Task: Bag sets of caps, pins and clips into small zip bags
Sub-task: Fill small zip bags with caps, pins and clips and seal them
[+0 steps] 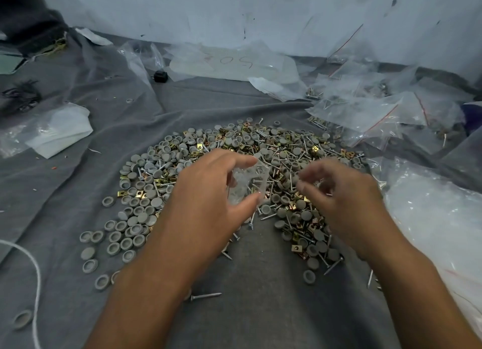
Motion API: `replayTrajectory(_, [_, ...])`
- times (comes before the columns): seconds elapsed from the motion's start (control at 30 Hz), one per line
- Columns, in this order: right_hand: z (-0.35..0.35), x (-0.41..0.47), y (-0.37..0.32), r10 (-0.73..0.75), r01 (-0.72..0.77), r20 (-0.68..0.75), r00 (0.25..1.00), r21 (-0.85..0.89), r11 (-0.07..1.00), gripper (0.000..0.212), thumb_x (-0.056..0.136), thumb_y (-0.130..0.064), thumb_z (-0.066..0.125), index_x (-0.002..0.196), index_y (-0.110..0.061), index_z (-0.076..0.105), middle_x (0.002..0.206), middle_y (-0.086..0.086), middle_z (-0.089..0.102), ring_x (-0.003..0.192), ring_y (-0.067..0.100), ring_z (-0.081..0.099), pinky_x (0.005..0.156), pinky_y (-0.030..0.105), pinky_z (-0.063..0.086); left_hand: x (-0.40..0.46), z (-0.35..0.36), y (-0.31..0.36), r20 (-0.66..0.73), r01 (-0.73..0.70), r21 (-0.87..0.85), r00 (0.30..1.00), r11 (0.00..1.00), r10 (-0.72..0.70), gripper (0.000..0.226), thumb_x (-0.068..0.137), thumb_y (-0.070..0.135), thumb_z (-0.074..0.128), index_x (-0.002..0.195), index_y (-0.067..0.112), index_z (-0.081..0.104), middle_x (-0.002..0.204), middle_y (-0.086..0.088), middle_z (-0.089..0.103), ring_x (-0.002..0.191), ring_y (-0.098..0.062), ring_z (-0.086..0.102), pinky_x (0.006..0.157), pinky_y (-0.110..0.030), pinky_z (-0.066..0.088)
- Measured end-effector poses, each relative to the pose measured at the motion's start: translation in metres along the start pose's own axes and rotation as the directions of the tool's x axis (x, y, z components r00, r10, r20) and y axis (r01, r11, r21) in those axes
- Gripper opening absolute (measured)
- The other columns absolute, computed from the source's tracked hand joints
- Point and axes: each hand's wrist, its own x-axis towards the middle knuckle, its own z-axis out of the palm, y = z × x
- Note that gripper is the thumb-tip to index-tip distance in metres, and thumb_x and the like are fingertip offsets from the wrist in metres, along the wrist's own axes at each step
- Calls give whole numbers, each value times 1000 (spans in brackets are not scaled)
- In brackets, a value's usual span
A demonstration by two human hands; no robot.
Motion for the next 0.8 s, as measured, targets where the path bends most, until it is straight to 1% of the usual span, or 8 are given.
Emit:
replayTrajectory(0.07, [1, -1, 13, 124, -72, 238, 963, -218, 973, 19, 88, -35, 76, 90, -46, 60, 85, -25, 62, 75, -9, 58, 55, 8, 41, 0, 1, 0, 4, 1, 4, 1000, 1000, -1, 52, 74, 46, 64, 125, 35, 61, 87, 38, 39, 93, 23, 45, 82, 7, 29])
replayTrajectory(0.1, [3, -1, 15, 155, -70, 281, 947, -291, 954, 16, 89, -38, 75, 94, -45, 62, 89, -25, 62, 74, -7, 57, 57, 10, 40, 0, 1, 1, 5, 2, 4, 1000, 1000, -2, 52, 74, 46, 64, 125, 35, 61, 87, 37, 39, 93, 23, 45, 82, 7, 29])
replayTrajectory(0.2, [13, 1, 15, 176, -78, 214, 961, -398, 914, 17, 94, -47, 65, 108, -38, 68, 102, -17, 67, 86, 5, 59, 72, 28, 52, 0, 2, 1, 12, 3, 10, 1000, 1000, -3, 53, 74, 46, 65, 125, 35, 61, 88, 37, 40, 95, 24, 44, 82, 8, 28])
replayTrajectory(0.27, [18, 2, 12, 179, -95, 149, 972, -451, 888, 19, 97, -47, 60, 109, -36, 70, 104, -13, 66, 88, 10, 57, 73, 31, 51, 1, 3, 1, 14, 1, 16, 1000, 1000, -1, 52, 74, 45, 65, 125, 35, 61, 87, 37, 39, 95, 25, 44, 82, 8, 27])
replayTrajectory(0.4, [24, 2, 8, 179, -66, 165, 970, -530, 846, 21, 95, -45, 64, 114, -36, 69, 109, -11, 60, 108, 17, 56, 80, 38, 55, 2, 4, 1, 15, -5, 17, 1000, 1000, 4, 52, 74, 45, 64, 124, 34, 61, 88, 38, 39, 96, 25, 43, 82, 9, 27])
replayTrajectory(0.47, [25, 3, 5, 177, -58, 169, 969, -545, 836, 21, 94, -45, 66, 113, -37, 69, 109, -11, 59, 110, 17, 56, 79, 39, 56, 2, 4, 1, 15, -11, 15, 1000, 1000, 11, 52, 74, 46, 63, 124, 33, 61, 88, 38, 39, 96, 25, 43, 83, 9, 27])
replayTrajectory(0.63, [20, 7, 14, 206, -122, 193, 959, -377, 918, 14, 93, -42, 68, 105, -38, 64, 105, -13, 55, 102, 13, 56, 83, 37, 52, 1, 3, -1, 13, -9, 19, 1000, 1000, 9, 52, 75, 48, 63, 125, 34, 61, 89, 38, 41, 96, 20, 47, 85, 6, 29])
replayTrajectory(0.8, [10, 2, 15, 101, -90, 125, 987, -87, 992, 15, 93, -32, 69, 88, -39, 56, 94, -19, 60, 86, -2, 55, 64, 13, 38, 1, 3, -2, 19, 3, 9, 1000, 1000, -4, 53, 74, 49, 61, 126, 35, 60, 90, 38, 42, 98, 21, 45, 85, 6, 29])
